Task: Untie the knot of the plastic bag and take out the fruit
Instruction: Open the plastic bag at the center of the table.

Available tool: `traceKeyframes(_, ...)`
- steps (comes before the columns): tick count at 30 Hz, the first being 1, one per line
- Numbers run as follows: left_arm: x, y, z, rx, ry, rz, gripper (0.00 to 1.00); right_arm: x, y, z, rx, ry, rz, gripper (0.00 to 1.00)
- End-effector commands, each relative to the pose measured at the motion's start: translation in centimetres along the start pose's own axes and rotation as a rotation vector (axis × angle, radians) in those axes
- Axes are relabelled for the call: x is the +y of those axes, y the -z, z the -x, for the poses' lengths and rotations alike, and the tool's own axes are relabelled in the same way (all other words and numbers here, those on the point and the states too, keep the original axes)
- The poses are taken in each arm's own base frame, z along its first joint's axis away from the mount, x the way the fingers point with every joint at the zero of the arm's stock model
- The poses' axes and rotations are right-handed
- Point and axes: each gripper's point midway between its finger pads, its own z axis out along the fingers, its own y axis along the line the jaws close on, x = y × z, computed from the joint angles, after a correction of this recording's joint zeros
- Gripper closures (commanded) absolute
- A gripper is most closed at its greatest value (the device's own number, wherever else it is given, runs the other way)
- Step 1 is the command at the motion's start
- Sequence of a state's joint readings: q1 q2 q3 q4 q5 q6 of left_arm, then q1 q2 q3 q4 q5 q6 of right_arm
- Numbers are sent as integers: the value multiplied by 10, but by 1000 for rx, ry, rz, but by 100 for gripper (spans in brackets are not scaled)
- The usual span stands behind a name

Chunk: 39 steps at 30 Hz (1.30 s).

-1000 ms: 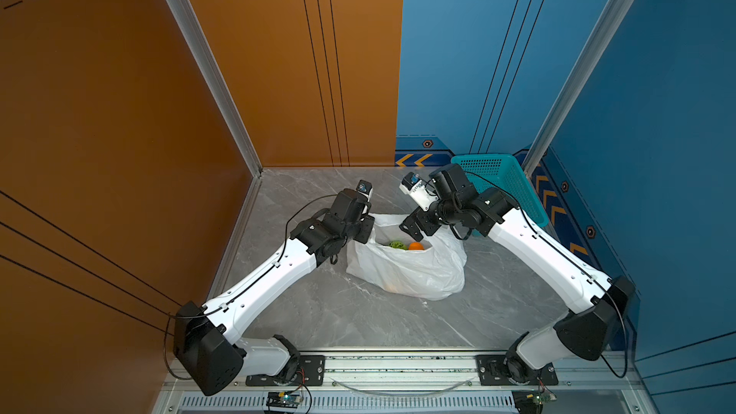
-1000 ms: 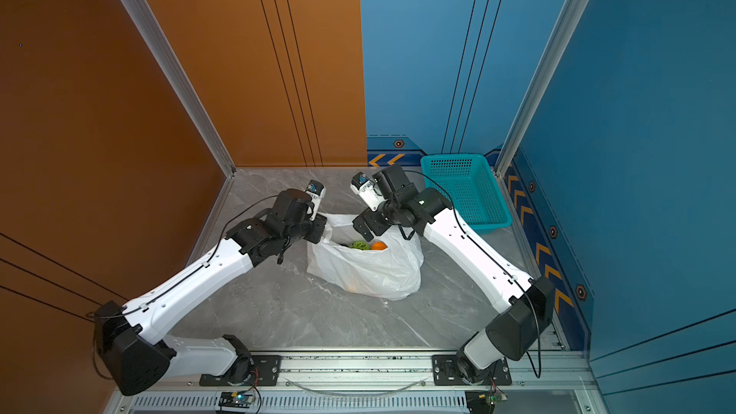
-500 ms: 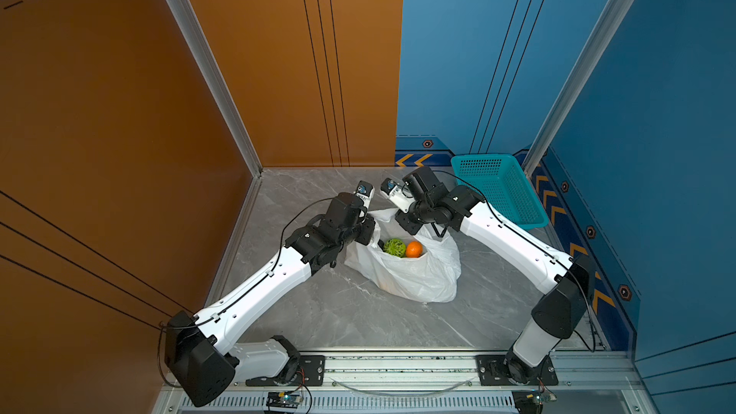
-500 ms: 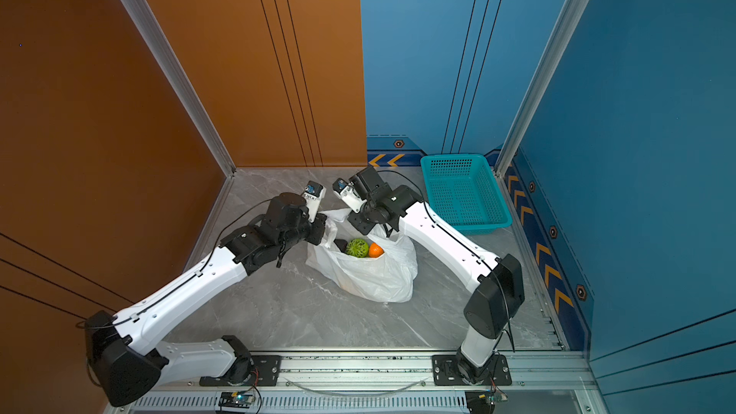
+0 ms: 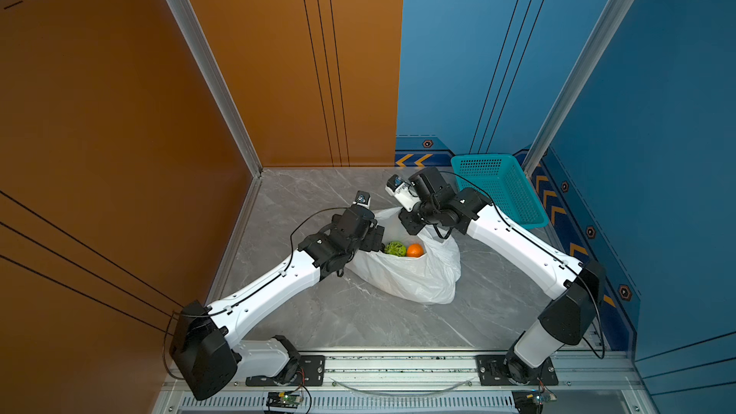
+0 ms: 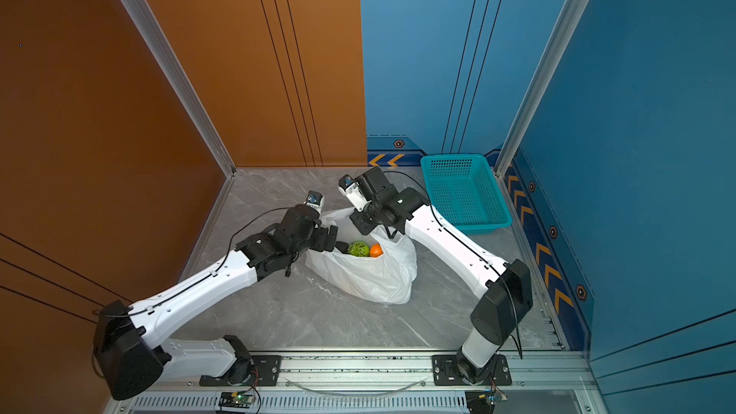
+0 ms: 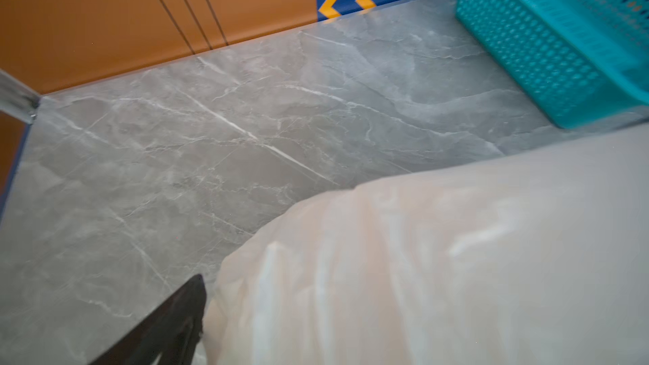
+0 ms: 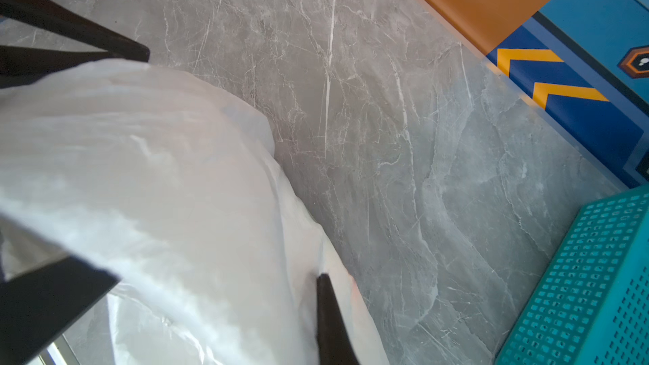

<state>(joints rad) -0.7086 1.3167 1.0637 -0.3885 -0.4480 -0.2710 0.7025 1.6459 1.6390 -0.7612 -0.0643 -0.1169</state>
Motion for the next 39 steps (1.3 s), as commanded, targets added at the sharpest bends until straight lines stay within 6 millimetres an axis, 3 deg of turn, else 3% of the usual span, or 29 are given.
traceKeyframes(1, 43, -15, -27, 82, -9, 233, 2, -19, 20, 6, -64, -74, -19, 100)
traceKeyframes(7, 87, -14, -75, 243, 15, 352, 2, -55, 29, -12, -58, -141, -68, 100)
traceKeyframes(11, 91, -10, -89, 270, 40, 326, 2, -52, 23, -14, -50, -135, -38, 100)
traceKeyframes(16, 53, 2, -60, 211, -24, 157, 2, -41, 11, -10, -36, -112, -9, 100)
traceKeyframes(21, 9, 32, -26, 110, -174, -27, 2, -39, 5, -3, -43, -108, 10, 100)
traceKeyframes(24, -6, 51, -15, 63, -228, -121, 2, -35, 2, 1, -47, -96, 27, 100)
traceKeyframes(27, -4, 60, 0, 14, -250, -111, 2, -26, 2, 5, -54, -71, 62, 100)
traceKeyframes(30, -3, 56, 16, -25, -274, -97, 2, -12, 1, 7, -57, -41, 100, 100)
traceKeyframes(39, -24, 15, 39, -53, -327, -189, 2, 14, 6, 16, -79, 4, 165, 100)
